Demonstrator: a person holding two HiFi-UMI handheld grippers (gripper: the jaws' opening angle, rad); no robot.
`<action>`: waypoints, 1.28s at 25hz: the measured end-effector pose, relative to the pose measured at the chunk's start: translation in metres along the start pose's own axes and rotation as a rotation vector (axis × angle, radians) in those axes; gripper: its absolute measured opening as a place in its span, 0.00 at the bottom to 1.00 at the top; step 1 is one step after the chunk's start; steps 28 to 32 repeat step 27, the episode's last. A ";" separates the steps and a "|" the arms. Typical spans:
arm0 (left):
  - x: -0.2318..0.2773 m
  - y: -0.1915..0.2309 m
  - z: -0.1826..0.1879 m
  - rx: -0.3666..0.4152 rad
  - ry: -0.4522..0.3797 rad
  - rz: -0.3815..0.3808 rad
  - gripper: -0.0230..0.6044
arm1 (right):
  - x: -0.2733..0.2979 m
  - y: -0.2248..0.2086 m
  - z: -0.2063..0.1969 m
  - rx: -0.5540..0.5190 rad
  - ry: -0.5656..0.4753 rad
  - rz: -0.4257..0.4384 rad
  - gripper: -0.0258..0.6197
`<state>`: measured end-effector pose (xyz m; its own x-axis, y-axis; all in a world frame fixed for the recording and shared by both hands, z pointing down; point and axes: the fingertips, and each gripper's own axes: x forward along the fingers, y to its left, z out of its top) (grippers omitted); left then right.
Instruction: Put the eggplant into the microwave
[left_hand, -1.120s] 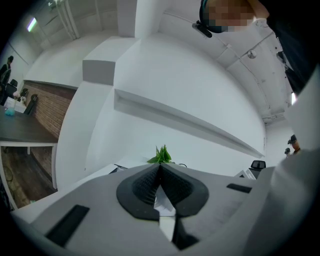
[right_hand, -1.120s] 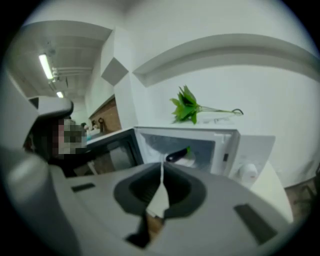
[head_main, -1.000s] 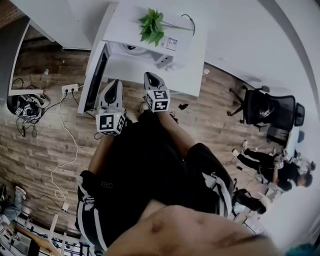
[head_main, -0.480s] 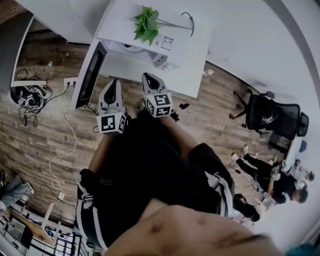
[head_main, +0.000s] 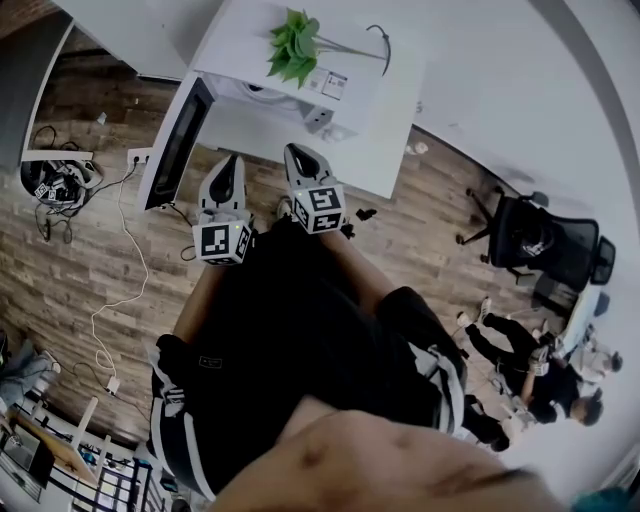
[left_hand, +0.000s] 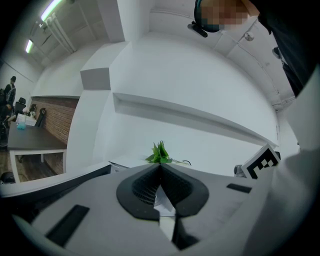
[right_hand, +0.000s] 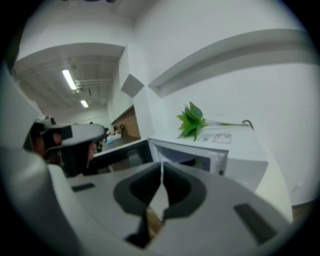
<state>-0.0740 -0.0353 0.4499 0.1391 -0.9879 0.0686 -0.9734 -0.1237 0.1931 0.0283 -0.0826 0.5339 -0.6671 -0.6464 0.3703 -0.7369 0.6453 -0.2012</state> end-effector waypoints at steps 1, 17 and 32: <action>0.000 0.000 -0.001 0.001 0.001 0.000 0.09 | 0.000 0.001 -0.001 -0.003 0.002 0.003 0.10; -0.013 -0.001 0.000 -0.001 0.001 -0.005 0.09 | -0.011 0.008 -0.001 -0.023 -0.006 -0.020 0.09; -0.020 -0.003 -0.001 -0.009 -0.003 -0.010 0.09 | -0.017 0.012 -0.005 -0.031 -0.008 -0.023 0.09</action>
